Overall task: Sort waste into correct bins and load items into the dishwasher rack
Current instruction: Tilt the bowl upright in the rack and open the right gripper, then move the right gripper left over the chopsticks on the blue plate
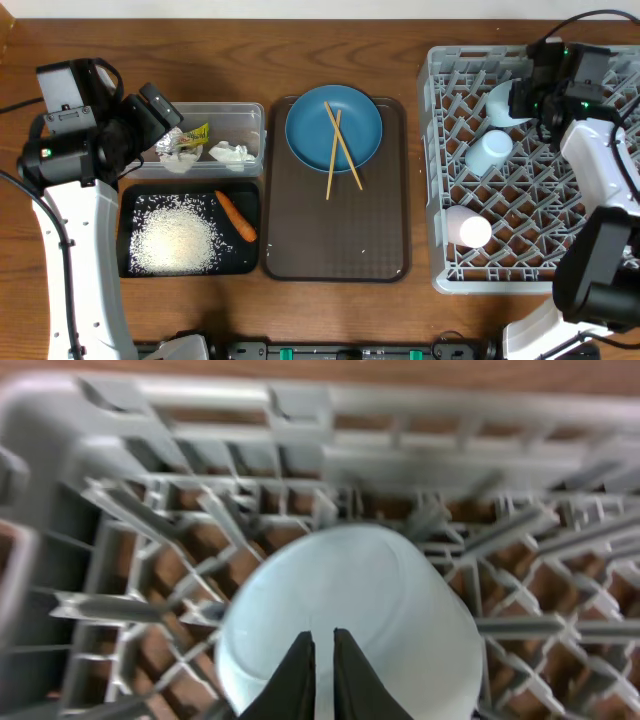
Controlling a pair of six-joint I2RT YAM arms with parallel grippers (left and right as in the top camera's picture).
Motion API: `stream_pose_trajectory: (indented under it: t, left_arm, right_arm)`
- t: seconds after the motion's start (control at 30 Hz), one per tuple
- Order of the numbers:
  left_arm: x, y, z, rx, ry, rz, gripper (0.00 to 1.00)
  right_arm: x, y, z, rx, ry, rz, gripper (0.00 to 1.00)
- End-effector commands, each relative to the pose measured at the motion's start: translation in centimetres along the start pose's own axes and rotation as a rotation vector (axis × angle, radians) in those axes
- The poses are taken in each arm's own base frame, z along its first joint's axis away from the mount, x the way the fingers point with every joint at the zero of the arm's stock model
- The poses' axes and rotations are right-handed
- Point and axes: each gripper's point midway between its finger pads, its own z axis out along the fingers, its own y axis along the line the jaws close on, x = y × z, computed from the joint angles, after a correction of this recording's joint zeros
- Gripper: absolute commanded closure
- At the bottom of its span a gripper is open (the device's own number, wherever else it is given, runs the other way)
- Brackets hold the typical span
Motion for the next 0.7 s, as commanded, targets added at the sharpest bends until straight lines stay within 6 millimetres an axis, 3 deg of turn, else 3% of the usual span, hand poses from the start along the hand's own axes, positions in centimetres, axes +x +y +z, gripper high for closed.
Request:
stream_pose_trajectory:
  t: [0.0, 0.17, 0.5, 0.67]
  left_arm:
    - [0.1, 0.5, 0.1, -0.019, -0.003, 0.006, 0.02]
    - [0.1, 0.5, 0.1, -0.019, -0.003, 0.007, 0.02]
    - [0.1, 0.5, 0.1, -0.019, -0.003, 0.007, 0.02]
    - [0.1, 0.5, 0.1, -0.019, -0.003, 0.006, 0.02]
  right_arm:
    - [0.6, -1.3, 0.1, 0.085, 0.027, -0.01, 0.93]
    - [1.2, -2.2, -0.8, 0.139, 0.065, -0.009, 0.95]
    - [-1.4, -1.0, -4.9, 0.136, -0.015, -0.029, 0.96]
    - [-2.9, 1.6, -5.8, 0.012, -0.078, -0.043, 0.93]
